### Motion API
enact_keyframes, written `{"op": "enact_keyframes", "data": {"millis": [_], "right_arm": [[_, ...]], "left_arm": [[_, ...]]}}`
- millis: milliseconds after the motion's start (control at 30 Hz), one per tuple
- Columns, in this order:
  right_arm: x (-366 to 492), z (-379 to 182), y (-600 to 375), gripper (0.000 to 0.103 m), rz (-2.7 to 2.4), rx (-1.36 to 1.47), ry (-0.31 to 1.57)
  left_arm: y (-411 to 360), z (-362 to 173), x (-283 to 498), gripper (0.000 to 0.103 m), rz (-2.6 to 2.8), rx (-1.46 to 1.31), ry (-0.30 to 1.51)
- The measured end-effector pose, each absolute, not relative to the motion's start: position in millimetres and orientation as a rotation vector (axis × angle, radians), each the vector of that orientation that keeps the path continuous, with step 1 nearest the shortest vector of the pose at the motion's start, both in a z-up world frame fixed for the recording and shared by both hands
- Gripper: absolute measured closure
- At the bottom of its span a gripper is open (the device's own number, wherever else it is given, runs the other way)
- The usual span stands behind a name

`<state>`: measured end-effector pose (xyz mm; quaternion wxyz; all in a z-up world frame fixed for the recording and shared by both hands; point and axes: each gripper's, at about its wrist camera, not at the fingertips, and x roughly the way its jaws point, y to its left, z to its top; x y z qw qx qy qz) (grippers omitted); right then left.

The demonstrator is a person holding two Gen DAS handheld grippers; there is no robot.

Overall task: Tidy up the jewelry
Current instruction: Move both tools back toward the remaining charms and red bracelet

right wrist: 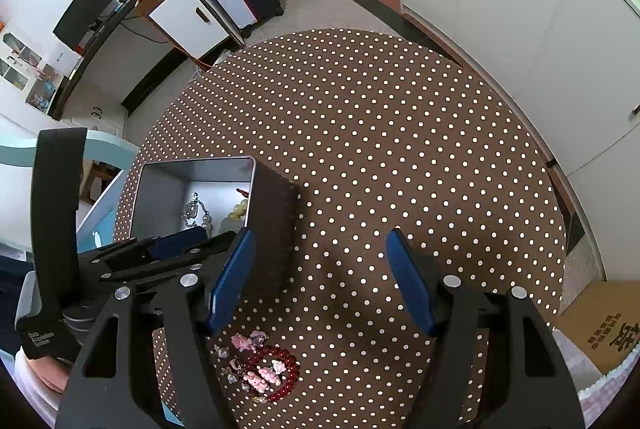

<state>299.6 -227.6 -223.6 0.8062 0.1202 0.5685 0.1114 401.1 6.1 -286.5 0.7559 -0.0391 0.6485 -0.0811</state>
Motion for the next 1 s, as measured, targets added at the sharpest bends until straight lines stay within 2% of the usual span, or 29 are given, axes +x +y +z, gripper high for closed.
{"op": "enact_keyframes", "data": {"millis": [200, 367, 467, 633, 1000], "right_arm": [[289, -210, -224, 0.036, 0.239, 0.236, 1.19], [270, -203, -223, 0.03, 0.231, 0.222, 1.168], [255, -203, -223, 0.03, 0.225, 0.214, 1.169], [229, -209, -223, 0.03, 0.228, 0.194, 1.179], [185, -264, -196, 0.031, 0.242, 0.056, 1.266]], "left_arm": [[17, -265, 388, 0.063, -0.176, -0.116, 1.373], [29, -244, 367, 0.062, -0.176, -0.107, 1.32], [36, -230, 351, 0.054, -0.176, -0.1, 1.288], [42, -220, 318, 0.054, -0.191, -0.107, 1.268], [52, -258, 263, 0.054, -0.126, -0.101, 1.377]]}}
